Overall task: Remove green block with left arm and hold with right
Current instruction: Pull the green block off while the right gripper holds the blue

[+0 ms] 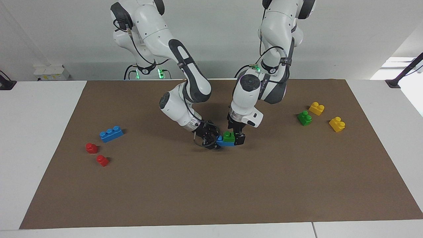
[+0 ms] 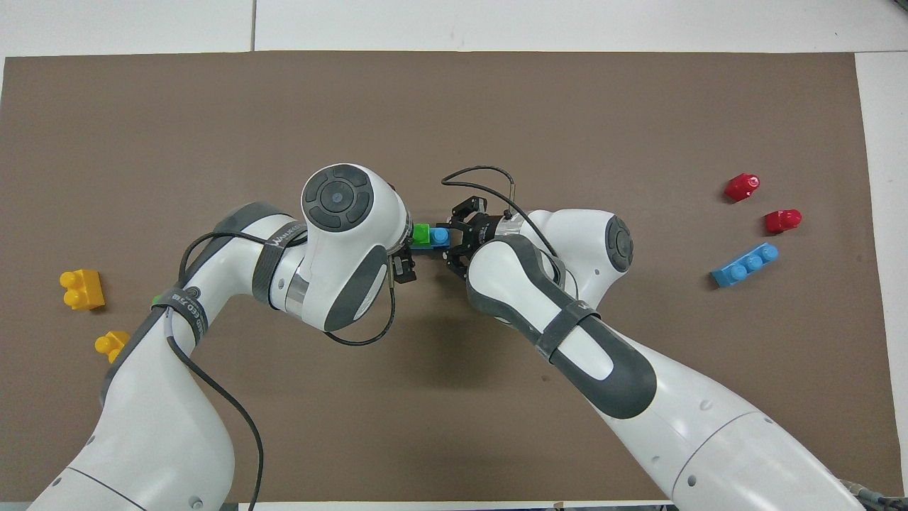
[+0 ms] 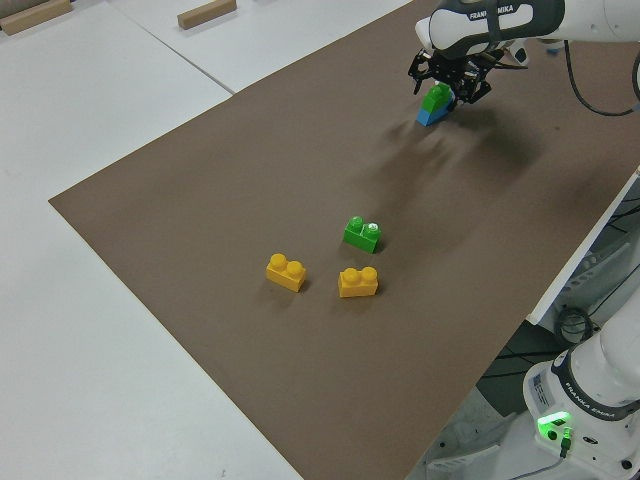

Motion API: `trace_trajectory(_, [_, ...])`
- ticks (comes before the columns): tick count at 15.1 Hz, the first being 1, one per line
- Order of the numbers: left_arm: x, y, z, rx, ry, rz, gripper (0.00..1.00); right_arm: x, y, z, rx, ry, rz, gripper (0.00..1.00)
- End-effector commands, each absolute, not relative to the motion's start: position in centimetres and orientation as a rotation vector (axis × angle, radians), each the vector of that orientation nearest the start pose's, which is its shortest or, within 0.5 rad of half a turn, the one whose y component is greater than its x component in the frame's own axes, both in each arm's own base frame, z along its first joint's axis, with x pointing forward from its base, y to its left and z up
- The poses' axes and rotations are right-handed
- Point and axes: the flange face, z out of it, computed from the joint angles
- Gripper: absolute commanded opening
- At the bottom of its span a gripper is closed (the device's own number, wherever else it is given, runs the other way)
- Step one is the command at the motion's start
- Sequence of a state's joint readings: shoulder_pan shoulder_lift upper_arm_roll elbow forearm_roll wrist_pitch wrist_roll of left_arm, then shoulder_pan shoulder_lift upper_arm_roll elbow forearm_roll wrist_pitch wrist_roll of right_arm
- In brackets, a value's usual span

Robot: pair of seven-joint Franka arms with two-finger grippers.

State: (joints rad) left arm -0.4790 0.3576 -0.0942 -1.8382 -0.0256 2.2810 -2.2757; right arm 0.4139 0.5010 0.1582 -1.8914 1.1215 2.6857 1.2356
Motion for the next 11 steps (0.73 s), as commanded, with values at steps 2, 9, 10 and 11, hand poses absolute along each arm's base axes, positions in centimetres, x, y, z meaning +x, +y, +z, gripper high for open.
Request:
trace_trajectory(2, [54.5,-34.9,34.2,1.965,2.319,-0.035,1.0,56.1,32.1,25.5,-1.662,1.842,0.478,0.11])
trace_trajectory(9, [54.6,-35.1,34.3,1.937,2.331,-0.033,0.26,55.3,33.6,25.4,-1.725,1.778,0.398,0.0])
trace_trajectory(10, [54.4,-35.3,34.4,1.943,2.322,-0.031,0.07,55.2,33.6,25.4,-1.722,1.78,0.385,0.0])
trace_trajectory(11, [54.4,-35.3,34.4,1.947,2.319,-0.03,0.0,55.2,33.7,25.5,-1.718,1.781,0.377,0.0])
